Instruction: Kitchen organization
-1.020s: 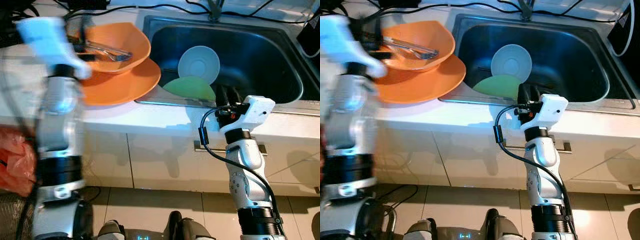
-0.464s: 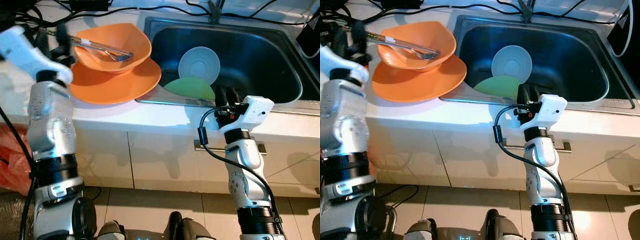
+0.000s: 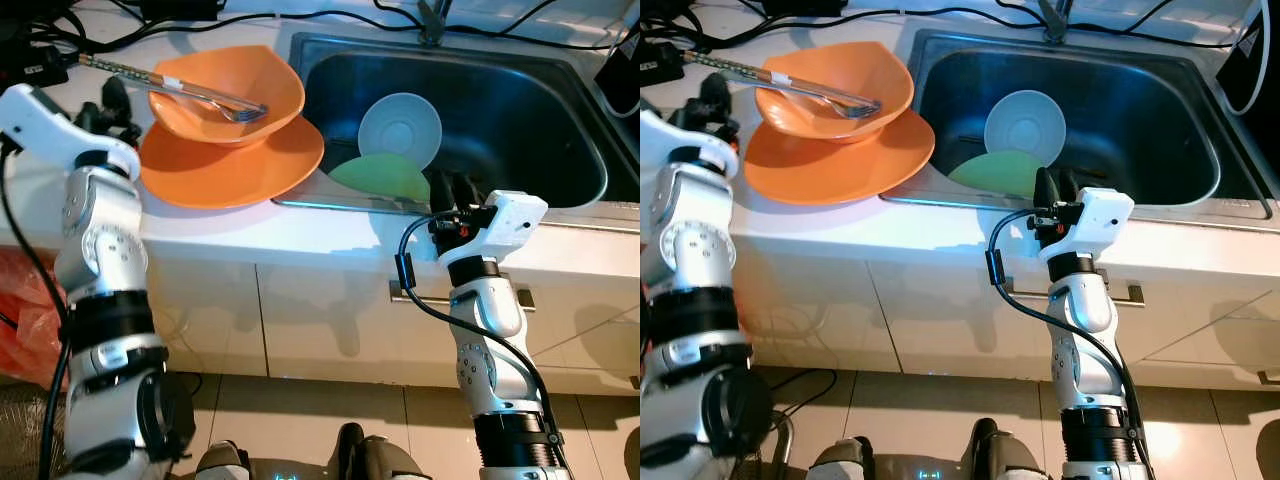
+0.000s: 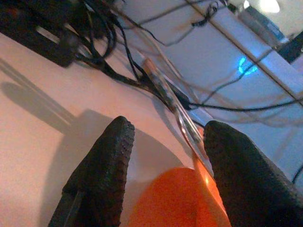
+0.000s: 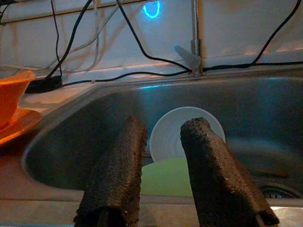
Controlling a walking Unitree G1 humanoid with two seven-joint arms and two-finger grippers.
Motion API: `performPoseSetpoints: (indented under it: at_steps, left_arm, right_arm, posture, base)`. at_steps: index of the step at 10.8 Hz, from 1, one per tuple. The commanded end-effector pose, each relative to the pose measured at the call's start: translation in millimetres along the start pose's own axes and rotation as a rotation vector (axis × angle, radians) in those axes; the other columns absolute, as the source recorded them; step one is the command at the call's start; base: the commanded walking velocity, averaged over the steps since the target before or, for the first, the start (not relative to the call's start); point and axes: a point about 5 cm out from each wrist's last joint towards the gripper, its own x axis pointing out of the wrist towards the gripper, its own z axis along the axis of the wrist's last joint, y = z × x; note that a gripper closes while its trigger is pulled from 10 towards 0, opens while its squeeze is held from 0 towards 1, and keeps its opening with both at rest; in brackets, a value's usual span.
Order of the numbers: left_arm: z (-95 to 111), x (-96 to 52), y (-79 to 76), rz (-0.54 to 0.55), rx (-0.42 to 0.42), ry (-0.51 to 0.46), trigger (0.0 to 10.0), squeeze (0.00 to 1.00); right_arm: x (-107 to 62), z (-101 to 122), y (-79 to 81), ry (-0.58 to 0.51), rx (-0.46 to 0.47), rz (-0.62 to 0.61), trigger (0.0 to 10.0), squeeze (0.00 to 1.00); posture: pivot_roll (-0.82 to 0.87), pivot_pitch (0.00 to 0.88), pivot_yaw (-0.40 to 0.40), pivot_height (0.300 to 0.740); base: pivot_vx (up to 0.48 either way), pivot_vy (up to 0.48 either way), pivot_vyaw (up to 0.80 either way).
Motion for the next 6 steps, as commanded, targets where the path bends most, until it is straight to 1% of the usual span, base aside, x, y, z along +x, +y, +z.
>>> performPoseSetpoints:
  at_steps: [1,2,6]
  left_arm:
    - [-4.2,1.9,-2.8,-0.017,-0.007,0.035,10.0,0.0]
    - [-4.9,4.2,-3.1,-0.021,-0.019,0.039,10.0,0.0]
    - [-2.1,14.3,-2.4,-0.019,-0.023,0.028,10.0,0.0]
  right_arm:
    - [0.6,-0.9,-1.4,0.004,-0.005,-0.008,10.0,0.0]
    - [1.2,-0.8,-1.2,0.002,-0.004,-0.008,10.0,0.0]
    - [1.1,-0.7,-1.5,0.0,-0.002,-0.011,10.0,0.0]
  posture:
    - [0.11,0.198,-0.057,0.74]
    - [0.11,0.198,-0.056,0.74]
    - [0.1,0.197,-0.056,0.74]
  base:
    - [0.0,0.0,0.0]
    - [0.0,0.0,0.0]
    - [0.0,0.0,0.0]
